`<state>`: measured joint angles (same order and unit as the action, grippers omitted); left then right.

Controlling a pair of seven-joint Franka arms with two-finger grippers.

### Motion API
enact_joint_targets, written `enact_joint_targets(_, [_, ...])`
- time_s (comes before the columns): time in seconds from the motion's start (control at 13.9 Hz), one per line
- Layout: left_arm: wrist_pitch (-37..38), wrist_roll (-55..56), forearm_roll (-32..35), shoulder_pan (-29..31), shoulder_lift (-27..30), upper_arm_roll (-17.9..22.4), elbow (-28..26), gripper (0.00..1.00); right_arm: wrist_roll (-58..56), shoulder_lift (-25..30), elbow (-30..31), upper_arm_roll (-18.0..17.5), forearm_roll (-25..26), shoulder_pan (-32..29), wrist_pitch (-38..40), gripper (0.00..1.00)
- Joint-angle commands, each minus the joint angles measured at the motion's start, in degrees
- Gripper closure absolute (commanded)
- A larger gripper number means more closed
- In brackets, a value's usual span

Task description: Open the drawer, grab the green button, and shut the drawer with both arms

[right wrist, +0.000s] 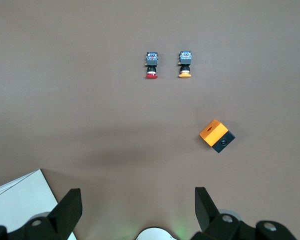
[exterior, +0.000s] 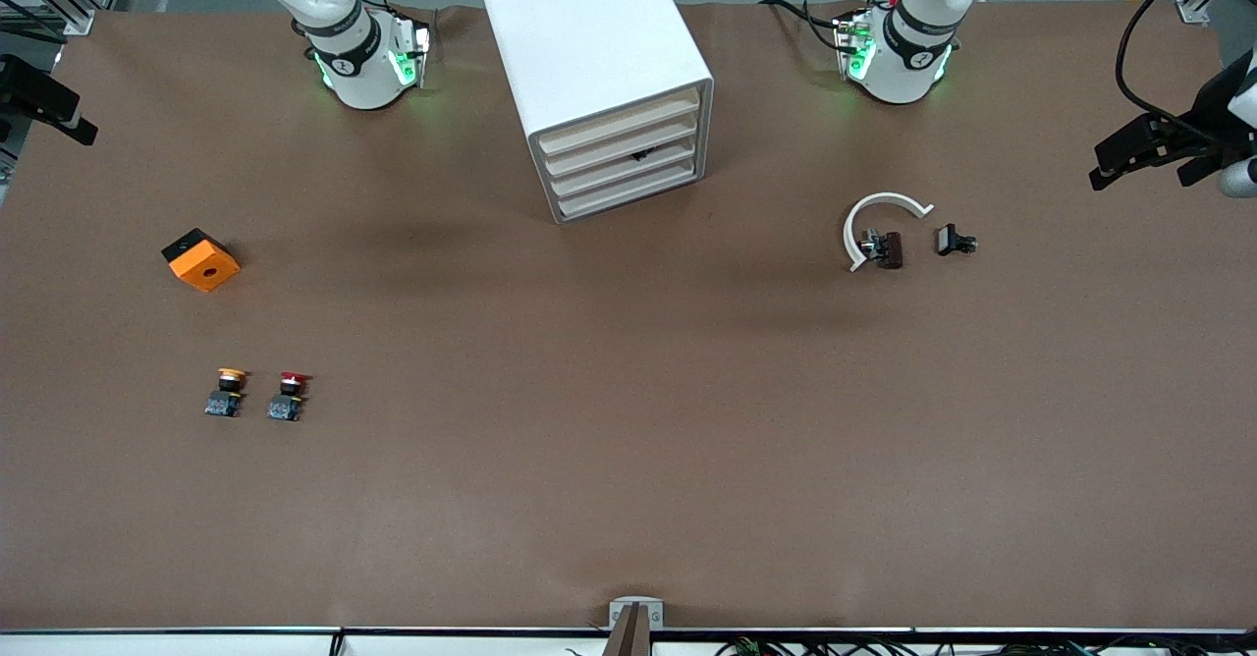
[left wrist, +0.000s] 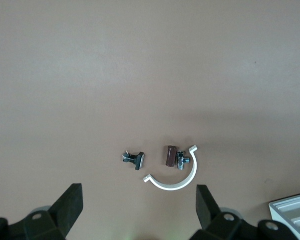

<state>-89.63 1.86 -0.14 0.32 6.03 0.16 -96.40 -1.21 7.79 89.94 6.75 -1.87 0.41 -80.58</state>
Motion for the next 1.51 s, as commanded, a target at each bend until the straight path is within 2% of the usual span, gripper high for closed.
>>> enact_joint_targets(0.0, [1.29, -0.54, -0.39, 0.21, -0.31, 0.01, 0.87, 0.00, 0.33, 1.53, 1.38, -0.69, 0.46, -0.59, -0.72, 0.00])
enact_joint_targets(0.58, [1.65, -0.02, -0.30, 0.56, -1.45, 0.10, 0.78, 0.00, 0.33, 1.18, 1.03, -0.69, 0.46, -0.59, -0.55, 0.00])
enact_joint_targets(0.94, [2.70, 0.43, -0.30, 0.56, -7.16, 0.10, 0.60, 0.00, 0.33, 1.17, 0.94, -0.69, 0.46, -0.59, -0.55, 0.00])
enact_joint_targets(1.23, [-5.10, 0.51, -0.30, 0.56, -12.26, 0.10, -3.69, 0.00, 0.33, 1.17, 1.03, -0.69, 0.55, -0.59, -0.55, 0.00])
enact_joint_targets(1.44, [-9.50, 0.78, -0.30, 0.39, -17.61, 0.10, -4.06, 0.00, -0.45, 1.17, 0.94, -0.69, 0.55, -0.59, -0.55, 0.00])
